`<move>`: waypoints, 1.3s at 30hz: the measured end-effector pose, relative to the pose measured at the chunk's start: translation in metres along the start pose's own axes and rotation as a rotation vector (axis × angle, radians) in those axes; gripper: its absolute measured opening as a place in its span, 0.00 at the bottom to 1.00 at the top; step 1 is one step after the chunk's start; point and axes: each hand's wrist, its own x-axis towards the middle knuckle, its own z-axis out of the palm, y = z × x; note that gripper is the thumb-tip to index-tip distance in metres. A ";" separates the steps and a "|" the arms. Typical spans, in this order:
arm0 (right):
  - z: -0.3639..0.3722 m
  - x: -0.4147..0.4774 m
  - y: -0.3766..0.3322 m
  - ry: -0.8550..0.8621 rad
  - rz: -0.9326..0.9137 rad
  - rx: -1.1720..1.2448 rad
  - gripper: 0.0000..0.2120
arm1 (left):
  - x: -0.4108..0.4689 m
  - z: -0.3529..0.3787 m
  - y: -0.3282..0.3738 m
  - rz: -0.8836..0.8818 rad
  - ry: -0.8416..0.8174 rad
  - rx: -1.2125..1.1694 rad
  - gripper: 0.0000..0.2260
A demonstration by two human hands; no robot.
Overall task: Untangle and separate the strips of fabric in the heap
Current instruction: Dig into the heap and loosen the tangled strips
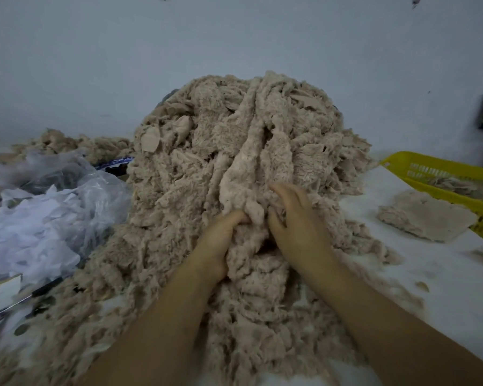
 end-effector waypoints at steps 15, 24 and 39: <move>-0.003 0.003 0.011 -0.096 -0.238 -0.023 0.12 | -0.009 0.011 -0.007 0.013 -0.145 0.292 0.10; -0.006 0.009 0.019 0.060 0.108 -0.090 0.07 | -0.015 0.013 -0.005 -0.059 -0.304 0.273 0.12; -0.003 0.006 0.020 -0.100 0.026 -0.012 0.12 | -0.013 0.003 -0.001 -0.118 -0.352 0.069 0.11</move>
